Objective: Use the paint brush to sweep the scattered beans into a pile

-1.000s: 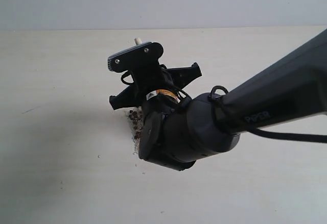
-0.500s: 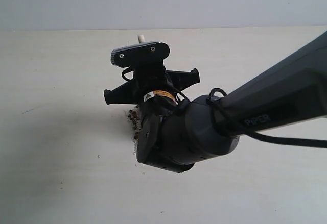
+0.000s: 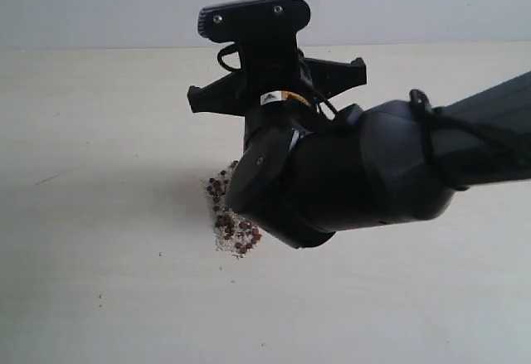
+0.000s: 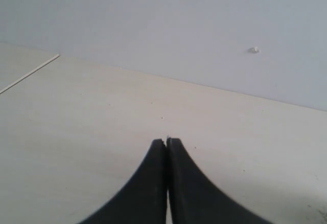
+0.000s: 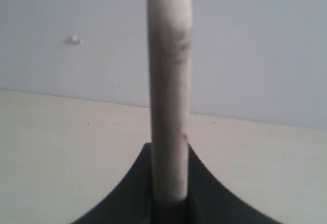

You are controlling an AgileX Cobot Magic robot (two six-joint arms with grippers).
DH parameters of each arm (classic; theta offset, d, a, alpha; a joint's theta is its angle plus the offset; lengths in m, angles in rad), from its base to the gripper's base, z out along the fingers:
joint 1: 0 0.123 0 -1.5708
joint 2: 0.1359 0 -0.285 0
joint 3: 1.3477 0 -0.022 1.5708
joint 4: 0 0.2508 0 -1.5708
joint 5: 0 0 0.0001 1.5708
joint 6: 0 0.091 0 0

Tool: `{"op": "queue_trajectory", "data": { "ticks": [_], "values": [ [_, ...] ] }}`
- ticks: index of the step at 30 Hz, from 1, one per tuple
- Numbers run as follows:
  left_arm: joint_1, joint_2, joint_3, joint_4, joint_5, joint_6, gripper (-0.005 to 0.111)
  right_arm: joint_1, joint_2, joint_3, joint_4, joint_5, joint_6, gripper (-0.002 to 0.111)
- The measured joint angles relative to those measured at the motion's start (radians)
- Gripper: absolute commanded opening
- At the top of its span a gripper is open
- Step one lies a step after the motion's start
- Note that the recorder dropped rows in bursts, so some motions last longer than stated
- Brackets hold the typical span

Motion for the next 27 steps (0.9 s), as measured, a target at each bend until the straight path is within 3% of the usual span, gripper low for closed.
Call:
{"op": "queue_trajectory", "data": {
  "ticks": [4, 7, 11, 16, 24, 27],
  "values": [
    [0.000, 0.000, 0.000, 0.000, 0.000, 0.000, 0.000, -0.039, -0.144, 0.000, 0.116, 0.207, -0.447, 0.000],
    [0.000, 0.000, 0.000, 0.000, 0.004, 0.000, 0.000, -0.196, -0.276, 0.008, 0.381, 0.474, -0.796, 0.000],
    [0.000, 0.000, 0.000, 0.000, 0.008, 0.000, 0.000, -0.383, -0.381, 0.051, 0.445, 0.745, -0.823, 0.000],
    [0.000, 0.000, 0.000, 0.000, 0.008, 0.000, 0.000, -0.536, -0.418, 0.059, 0.445, 1.017, -0.861, 0.000],
    [0.000, 0.000, 0.000, 0.000, 0.008, 0.000, 0.000, -0.726, -0.388, 0.059, 0.373, 1.005, -1.170, 0.000],
    [0.000, 0.000, 0.000, 0.000, 0.008, 0.000, 0.000, -0.873, -0.337, 0.059, 0.397, 1.053, -1.191, 0.000]
  ]
}}
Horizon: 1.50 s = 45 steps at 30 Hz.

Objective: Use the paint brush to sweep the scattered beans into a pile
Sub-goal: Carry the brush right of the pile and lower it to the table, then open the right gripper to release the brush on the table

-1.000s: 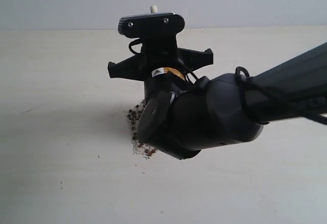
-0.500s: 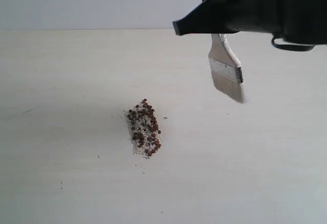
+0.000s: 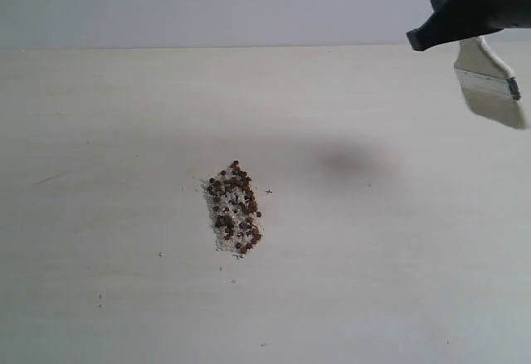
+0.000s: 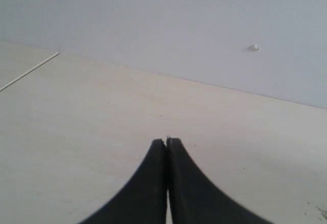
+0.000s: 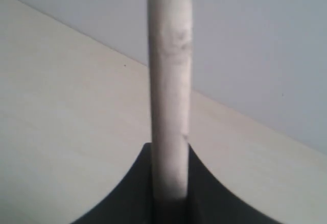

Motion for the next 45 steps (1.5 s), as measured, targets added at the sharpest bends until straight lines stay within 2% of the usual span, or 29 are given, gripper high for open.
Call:
{"op": "queue_trajectory", "data": {
  "ticks": [1, 2, 4, 5, 6, 7, 10, 12, 15, 17, 21, 39, 45],
  "values": [
    [0.000, 0.000, 0.000, 0.000, 0.000, 0.000, 0.000, -0.064, 0.029, 0.000, 0.009, 0.069, 0.035, 0.000],
    [0.000, 0.000, 0.000, 0.000, 0.000, 0.000, 0.000, -0.088, 0.043, 0.000, 0.003, 0.121, 0.065, 0.000],
    [0.000, 0.000, 0.000, 0.000, 0.000, 0.000, 0.000, -0.170, 0.087, -0.023, -0.117, 0.362, 0.277, 0.000],
    [0.000, 0.000, 0.000, 0.000, 0.000, 0.000, 0.000, -0.205, 0.122, -0.078, -0.248, 0.543, 0.505, 0.000],
    [0.000, 0.000, 0.000, 0.000, 0.000, 0.000, 0.000, -0.218, 0.142, -0.117, -0.325, 0.642, 0.625, 0.000],
    [0.000, 0.000, 0.000, 0.000, 0.000, 0.000, 0.000, -0.228, 0.174, -0.188, -0.454, 0.796, 0.836, 0.000],
    [0.000, 0.000, 0.000, 0.000, 0.000, 0.000, 0.000, -0.230, 0.212, -0.231, -0.587, 0.955, 1.080, 0.000],
    [0.000, 0.000, 0.000, 0.000, 0.000, 0.000, 0.000, -0.230, 0.233, -0.212, -0.607, 1.008, 1.144, 0.000],
    [0.000, 0.000, 0.000, 0.000, 0.000, 0.000, 0.000, -0.230, 0.264, -0.058, -0.484, 1.040, 1.079, 0.000],
    [0.000, 0.000, 0.000, 0.000, 0.000, 0.000, 0.000, -0.230, 0.285, 0.122, -0.300, 1.039, 0.913, 0.000],
    [0.000, 0.000, 0.000, 0.000, 0.000, 0.000, 0.000, -0.230, 0.305, 0.238, -0.261, 0.986, 0.833, 0.000],
    [0.000, 0.000, 0.000, 0.000, 0.000, 0.000, 0.000, -0.230, 0.304, 0.290, -0.324, 0.845, 0.858, 0.000],
    [0.000, 0.000, 0.000, 0.000, 0.000, 0.000, 0.000, -0.230, 0.304, 0.298, -0.316, 0.802, 0.905, 0.011]
  ]
}}
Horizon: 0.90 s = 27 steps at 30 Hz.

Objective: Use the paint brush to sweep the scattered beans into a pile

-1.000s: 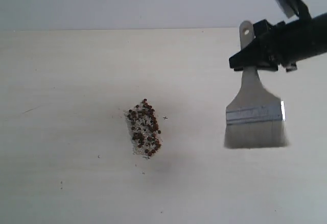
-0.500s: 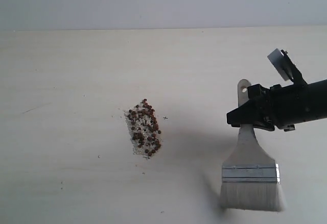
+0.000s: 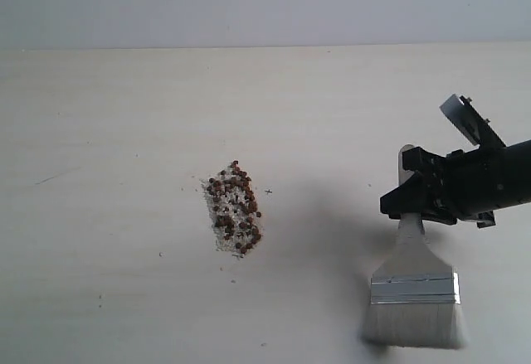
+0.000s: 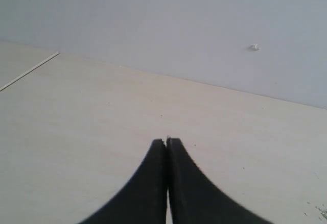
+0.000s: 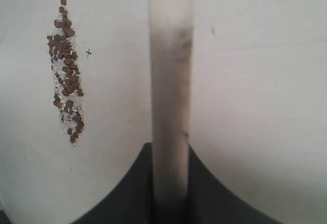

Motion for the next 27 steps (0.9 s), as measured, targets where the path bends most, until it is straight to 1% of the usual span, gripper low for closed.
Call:
{"op": "queue_trajectory", "data": {
  "ticks": [5, 9, 13, 14, 20, 23, 24, 25, 27],
  "values": [
    [0.000, 0.000, 0.000, 0.000, 0.000, 0.000, 0.000, 0.000, 0.000, 0.002, 0.020, -0.030, -0.004, 0.022],
    [0.000, 0.000, 0.000, 0.000, 0.000, 0.000, 0.000, 0.000, 0.000, 0.002, 0.087, -0.060, -0.044, 0.030],
    [0.000, 0.000, 0.000, 0.000, 0.000, 0.000, 0.000, 0.000, 0.000, 0.002, 0.179, -0.081, -0.110, 0.043],
    [0.000, 0.000, 0.000, 0.000, 0.000, 0.000, 0.000, 0.000, 0.000, -0.001, 0.193, -0.073, -0.126, 0.045],
    [0.000, 0.000, 0.000, 0.000, 0.000, 0.000, 0.000, 0.000, 0.000, -0.070, 0.202, 0.044, -0.198, 0.047],
    [0.000, 0.000, 0.000, 0.000, 0.000, 0.000, 0.000, 0.000, -0.008, -0.090, 0.211, 0.081, -0.219, 0.044],
    [0.000, 0.000, 0.000, 0.000, 0.000, 0.000, 0.000, 0.000, -0.017, -0.095, 0.213, 0.085, -0.226, 0.039],
    [0.000, 0.000, 0.000, 0.000, 0.000, 0.000, 0.000, 0.000, -0.034, -0.095, 0.213, 0.085, -0.228, 0.030],
    [0.000, 0.000, 0.000, 0.000, 0.000, 0.000, 0.000, 0.000, -0.071, -0.096, 0.206, 0.089, -0.230, 0.005]
  ]
}}
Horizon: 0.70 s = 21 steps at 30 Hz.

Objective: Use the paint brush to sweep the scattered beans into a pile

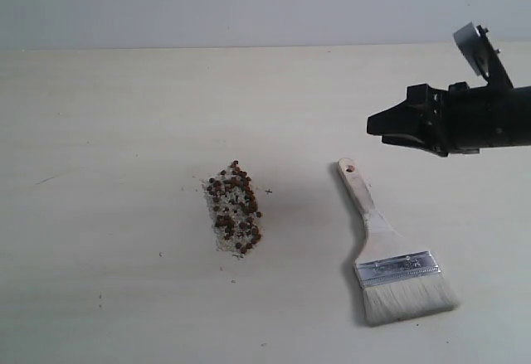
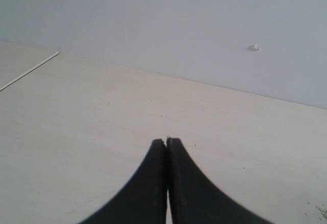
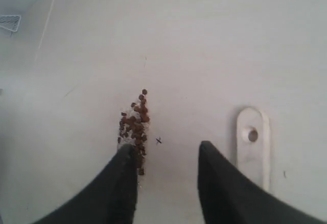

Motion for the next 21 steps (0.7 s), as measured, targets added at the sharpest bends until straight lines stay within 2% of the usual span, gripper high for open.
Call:
{"op": "queue_trajectory", "data": {
  "ticks": [1, 5, 9, 12, 15, 17, 21],
  "values": [
    [0.000, 0.000, 0.000, 0.000, 0.000, 0.000, 0.000, 0.000, -0.025, 0.000, -0.012, 0.004, 0.000, 0.000],
    [0.000, 0.000, 0.000, 0.000, 0.000, 0.000, 0.000, 0.000, -0.147, 0.047, -0.005, 0.023, -0.001, 0.000],
    [0.000, 0.000, 0.000, 0.000, 0.000, 0.000, 0.000, 0.000, -0.328, 0.179, 0.068, -0.038, -0.012, 0.000],
    [0.000, 0.000, 0.000, 0.000, 0.000, 0.000, 0.000, 0.000, -0.521, 0.307, 0.129, -0.135, -0.059, 0.000],
    [0.000, 0.000, 0.000, 0.000, 0.000, 0.000, 0.000, 0.000, -0.728, 0.413, 0.143, -0.157, -0.091, 0.000],
    [0.000, 0.000, 0.000, 0.000, 0.000, 0.000, 0.000, 0.000, -0.867, 0.463, 0.129, -0.094, -0.080, 0.000],
    [0.000, 0.000, 0.000, 0.000, 0.000, 0.000, 0.000, 0.000, -1.144, 0.512, 0.014, 0.168, 0.081, 0.000]
  ]
}}
